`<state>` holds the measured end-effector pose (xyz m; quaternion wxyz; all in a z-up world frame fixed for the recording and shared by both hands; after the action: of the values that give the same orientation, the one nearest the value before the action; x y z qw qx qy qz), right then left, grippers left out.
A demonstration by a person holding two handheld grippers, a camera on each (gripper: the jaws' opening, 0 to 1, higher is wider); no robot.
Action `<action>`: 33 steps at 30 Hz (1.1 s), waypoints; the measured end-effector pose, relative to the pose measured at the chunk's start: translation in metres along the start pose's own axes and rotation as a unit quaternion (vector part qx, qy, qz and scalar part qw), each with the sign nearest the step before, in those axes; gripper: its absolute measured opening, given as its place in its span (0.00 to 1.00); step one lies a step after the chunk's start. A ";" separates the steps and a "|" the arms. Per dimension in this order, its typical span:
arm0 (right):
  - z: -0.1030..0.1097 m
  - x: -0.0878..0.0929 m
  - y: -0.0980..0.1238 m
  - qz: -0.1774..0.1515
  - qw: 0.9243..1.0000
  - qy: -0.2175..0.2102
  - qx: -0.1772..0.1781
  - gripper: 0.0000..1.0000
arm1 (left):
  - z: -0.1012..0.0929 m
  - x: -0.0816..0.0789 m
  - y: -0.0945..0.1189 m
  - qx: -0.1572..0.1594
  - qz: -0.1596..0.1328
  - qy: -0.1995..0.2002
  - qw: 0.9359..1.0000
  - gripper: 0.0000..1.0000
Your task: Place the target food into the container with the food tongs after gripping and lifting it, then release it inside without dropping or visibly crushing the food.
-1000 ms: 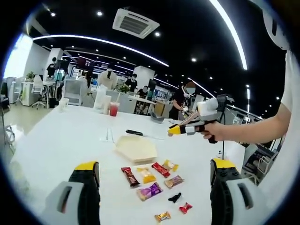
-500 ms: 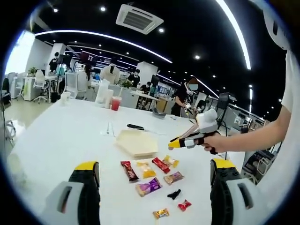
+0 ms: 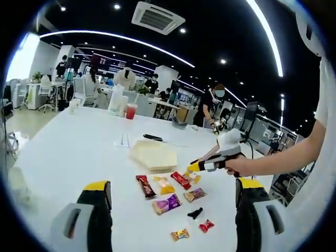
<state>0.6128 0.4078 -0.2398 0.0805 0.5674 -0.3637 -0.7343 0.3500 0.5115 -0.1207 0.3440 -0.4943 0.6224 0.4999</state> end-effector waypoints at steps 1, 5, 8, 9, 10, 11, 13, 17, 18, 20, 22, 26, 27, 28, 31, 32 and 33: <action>0.000 0.001 -0.001 0.000 1.000 0.000 0.001 0.24 | 0.000 0.001 0.000 0.000 0.001 0.001 1.000 0.99; -0.003 0.005 -0.003 0.006 1.000 -0.007 0.007 0.24 | 0.000 0.002 0.000 -0.001 0.006 0.003 1.000 0.99; -0.002 0.008 -0.006 0.010 1.000 -0.013 0.006 0.24 | 0.000 0.002 0.000 -0.002 0.006 0.004 1.000 0.99; -0.001 0.009 -0.007 0.010 1.000 -0.012 0.007 0.24 | 0.001 0.002 -0.001 -0.003 0.007 0.005 1.000 0.99; -0.001 0.010 -0.008 0.011 1.000 -0.011 0.007 0.24 | 0.001 0.002 -0.001 -0.004 0.007 0.007 1.000 0.99; -0.001 0.011 -0.008 0.012 1.000 -0.010 0.007 0.24 | 0.002 0.002 -0.001 -0.004 0.007 0.007 1.000 0.99; 0.000 0.012 -0.009 0.015 1.000 -0.008 0.008 0.24 | 0.002 0.003 -0.001 -0.005 0.008 0.008 1.000 0.99; -0.002 0.016 -0.015 0.019 1.000 -0.014 0.010 0.24 | 0.001 0.003 -0.001 -0.005 0.011 0.009 1.000 0.99; -0.002 0.017 -0.015 0.022 1.000 -0.016 0.012 0.23 | 0.001 0.004 -0.001 -0.005 0.013 0.010 1.000 0.99; -0.003 0.020 -0.018 0.027 0.999 -0.015 0.014 0.23 | 0.001 0.004 -0.001 -0.006 0.013 0.011 1.000 0.99; -0.003 0.023 -0.017 0.031 0.999 -0.015 0.014 0.23 | 0.001 0.004 -0.001 -0.007 0.013 0.012 1.000 0.99; -0.005 0.023 -0.019 0.028 0.999 -0.021 0.013 0.23 | 0.002 0.003 -0.001 -0.009 0.013 0.015 1.000 0.99; -0.006 0.023 -0.020 0.029 0.999 -0.023 0.011 0.22 | 0.002 0.004 -0.001 -0.010 0.013 0.015 1.000 0.99; -0.005 0.023 -0.020 0.030 0.999 -0.027 0.009 0.22 | 0.002 0.004 -0.001 -0.009 0.014 0.015 1.000 0.98; -0.007 0.023 -0.021 0.030 0.999 -0.031 0.007 0.20 | 0.002 0.005 -0.002 -0.008 0.017 0.015 1.000 0.98; -0.008 0.026 -0.022 0.038 0.999 -0.018 0.011 0.19 | 0.002 0.005 -0.002 -0.008 0.018 0.016 1.000 0.98; -0.007 0.026 -0.022 0.033 0.999 -0.024 0.008 0.19 | 0.001 0.005 -0.003 -0.006 0.017 0.016 1.000 0.98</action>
<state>0.6169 0.4067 -0.2741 0.0920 0.5377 -0.3899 -0.7419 0.3520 0.5108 -0.1262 0.3224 -0.4938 0.6329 0.5018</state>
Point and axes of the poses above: the point that each gripper's makers call its tool centre point, and the gripper's own axes: y roughly backward along the fingers, z roughly to its left, x roughly out of its underside, the point moved 2 cm from there along y, roughly backward along the fingers, and after that the axes turned 5 degrees about -y, right-handed, at the moved point
